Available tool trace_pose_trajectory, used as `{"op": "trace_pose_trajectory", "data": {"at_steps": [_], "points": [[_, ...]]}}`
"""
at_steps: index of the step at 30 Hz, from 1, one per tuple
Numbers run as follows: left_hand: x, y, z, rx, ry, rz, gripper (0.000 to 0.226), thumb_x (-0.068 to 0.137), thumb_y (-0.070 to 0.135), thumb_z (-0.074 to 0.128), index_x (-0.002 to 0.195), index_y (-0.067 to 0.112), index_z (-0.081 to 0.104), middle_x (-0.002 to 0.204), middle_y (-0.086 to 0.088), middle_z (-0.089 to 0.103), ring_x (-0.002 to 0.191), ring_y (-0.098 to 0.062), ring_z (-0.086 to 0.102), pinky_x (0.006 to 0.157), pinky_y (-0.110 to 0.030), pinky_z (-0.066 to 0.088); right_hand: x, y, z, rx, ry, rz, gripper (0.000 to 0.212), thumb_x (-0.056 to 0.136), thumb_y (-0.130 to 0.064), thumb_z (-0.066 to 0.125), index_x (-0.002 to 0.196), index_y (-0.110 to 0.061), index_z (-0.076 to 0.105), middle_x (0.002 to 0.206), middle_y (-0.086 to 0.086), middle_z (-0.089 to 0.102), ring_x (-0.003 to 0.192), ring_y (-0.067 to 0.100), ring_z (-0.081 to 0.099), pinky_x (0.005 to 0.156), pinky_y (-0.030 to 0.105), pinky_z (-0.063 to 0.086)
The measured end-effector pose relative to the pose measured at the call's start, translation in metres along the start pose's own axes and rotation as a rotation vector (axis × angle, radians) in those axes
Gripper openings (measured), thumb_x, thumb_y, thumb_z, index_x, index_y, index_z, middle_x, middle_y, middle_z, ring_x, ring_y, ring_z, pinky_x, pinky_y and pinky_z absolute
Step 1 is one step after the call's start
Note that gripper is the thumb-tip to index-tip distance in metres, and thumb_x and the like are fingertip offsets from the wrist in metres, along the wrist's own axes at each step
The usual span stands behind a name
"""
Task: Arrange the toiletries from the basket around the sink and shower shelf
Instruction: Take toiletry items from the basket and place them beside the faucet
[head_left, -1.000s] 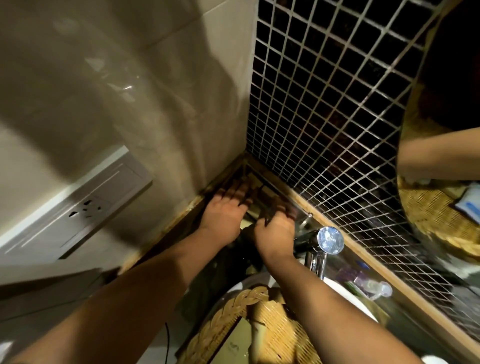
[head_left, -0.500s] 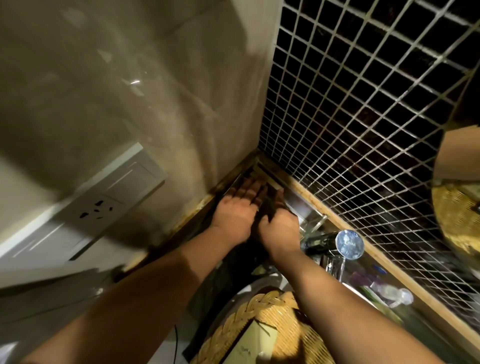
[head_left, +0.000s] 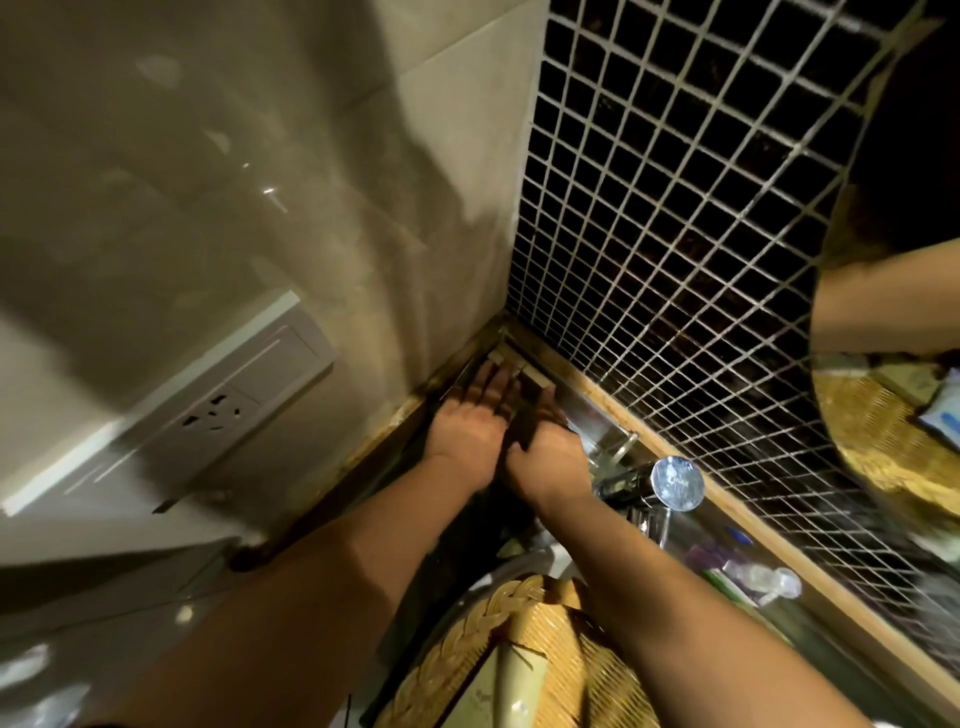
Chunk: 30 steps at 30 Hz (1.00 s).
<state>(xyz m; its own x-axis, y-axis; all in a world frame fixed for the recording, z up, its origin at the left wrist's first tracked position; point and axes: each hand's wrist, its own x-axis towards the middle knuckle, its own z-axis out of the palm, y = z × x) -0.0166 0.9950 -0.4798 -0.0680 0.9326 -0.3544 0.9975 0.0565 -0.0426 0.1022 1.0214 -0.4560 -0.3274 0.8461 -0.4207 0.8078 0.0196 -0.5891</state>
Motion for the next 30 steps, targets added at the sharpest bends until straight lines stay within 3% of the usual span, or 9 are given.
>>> {"op": "trace_pose_trajectory", "data": {"at_steps": [2, 6, 11, 13, 15, 16, 21, 26, 30], "points": [[-0.003, -0.002, -0.007, -0.050, 0.022, -0.009, 0.065, 0.099, 0.048, 0.042, 0.155, 0.020, 0.024, 0.166, -0.010, 0.006, 0.151, -0.027, 0.006, 0.113, -0.039, 0.023, 0.000, -0.002, -0.003, -0.025, -0.007, 0.031, 0.085, 0.089, -0.023, 0.057, 0.159, -0.014, 0.010, 0.155, 0.015, 0.037, 0.133, 0.031, 0.047, 0.106, 0.036, 0.044], [-0.012, -0.002, -0.023, -0.036, 0.067, -0.030, 0.074, 0.095, 0.046, 0.048, 0.157, 0.019, 0.016, 0.166, -0.007, 0.006, 0.151, -0.024, 0.006, 0.111, -0.039, 0.024, -0.005, -0.009, -0.011, -0.076, -0.027, 0.011, 0.085, 0.092, -0.028, 0.057, 0.158, -0.012, 0.007, 0.158, 0.016, 0.032, 0.140, 0.032, 0.038, 0.110, 0.042, 0.040], [-0.035, 0.002, -0.052, 0.028, 0.099, -0.064, 0.072, 0.094, 0.046, 0.048, 0.154, 0.018, 0.021, 0.160, -0.015, 0.023, 0.136, -0.034, 0.033, 0.106, -0.045, 0.032, -0.028, -0.021, -0.025, -0.173, 0.014, -0.038, 0.076, 0.096, -0.027, 0.053, 0.157, -0.004, 0.012, 0.164, 0.016, 0.015, 0.151, 0.029, 0.012, 0.120, 0.038, 0.019], [-0.047, 0.002, -0.063, 0.023, 0.130, -0.059, 0.070, 0.094, 0.045, 0.046, 0.154, 0.020, 0.022, 0.162, -0.013, 0.020, 0.137, -0.032, 0.034, 0.107, -0.046, 0.031, -0.044, -0.027, -0.034, -0.186, 0.050, -0.057, 0.074, 0.097, -0.026, 0.051, 0.156, -0.002, 0.012, 0.164, 0.016, 0.012, 0.152, 0.028, 0.010, 0.121, 0.037, 0.013], [-0.062, 0.004, -0.074, 0.007, 0.139, -0.051, 0.070, 0.094, 0.045, 0.043, 0.156, 0.023, 0.019, 0.166, -0.008, 0.006, 0.143, -0.029, 0.027, 0.111, -0.046, 0.028, -0.064, -0.033, -0.045, -0.195, 0.097, -0.066, 0.072, 0.097, -0.024, 0.050, 0.155, -0.001, 0.014, 0.161, 0.018, 0.020, 0.150, 0.030, 0.017, 0.122, 0.039, 0.019], [-0.071, 0.006, -0.081, -0.004, 0.152, -0.042, 0.068, 0.094, 0.045, 0.043, 0.155, 0.024, 0.021, 0.166, -0.007, 0.007, 0.144, -0.028, 0.025, 0.112, -0.046, 0.028, -0.075, -0.035, -0.051, -0.195, 0.122, -0.073, 0.070, 0.096, -0.023, 0.051, 0.154, -0.002, 0.018, 0.159, 0.019, 0.025, 0.147, 0.030, 0.022, 0.120, 0.040, 0.023], [-0.121, 0.027, -0.118, 0.011, 0.280, 0.067, 0.055, 0.093, 0.042, 0.043, 0.143, 0.021, 0.042, 0.142, -0.008, 0.047, 0.126, -0.027, 0.046, 0.101, -0.043, 0.036, -0.137, -0.044, -0.087, -0.256, 0.173, -0.085, 0.062, 0.095, -0.019, 0.050, 0.149, 0.001, 0.026, 0.154, 0.020, 0.031, 0.143, 0.032, 0.029, 0.117, 0.040, 0.027], [-0.163, 0.062, -0.160, 0.032, 0.352, 0.184, 0.046, 0.095, 0.043, 0.045, 0.133, 0.019, 0.049, 0.132, -0.008, 0.052, 0.122, -0.028, 0.048, 0.102, -0.044, 0.037, -0.191, -0.049, -0.134, -0.292, 0.280, -0.094, 0.056, 0.095, -0.020, 0.050, 0.143, 0.002, 0.032, 0.147, 0.020, 0.038, 0.138, 0.032, 0.036, 0.110, 0.040, 0.034], [-0.185, 0.097, -0.167, 0.106, 0.352, 0.323, 0.040, 0.094, 0.041, 0.043, 0.121, 0.017, 0.060, 0.123, -0.006, 0.059, 0.118, -0.027, 0.051, 0.098, -0.043, 0.036, -0.231, -0.031, -0.152, -0.324, 0.281, -0.043, 0.057, 0.097, -0.022, 0.047, 0.147, 0.001, 0.030, 0.153, 0.021, 0.033, 0.136, 0.036, 0.040, 0.105, 0.039, 0.038]]}}
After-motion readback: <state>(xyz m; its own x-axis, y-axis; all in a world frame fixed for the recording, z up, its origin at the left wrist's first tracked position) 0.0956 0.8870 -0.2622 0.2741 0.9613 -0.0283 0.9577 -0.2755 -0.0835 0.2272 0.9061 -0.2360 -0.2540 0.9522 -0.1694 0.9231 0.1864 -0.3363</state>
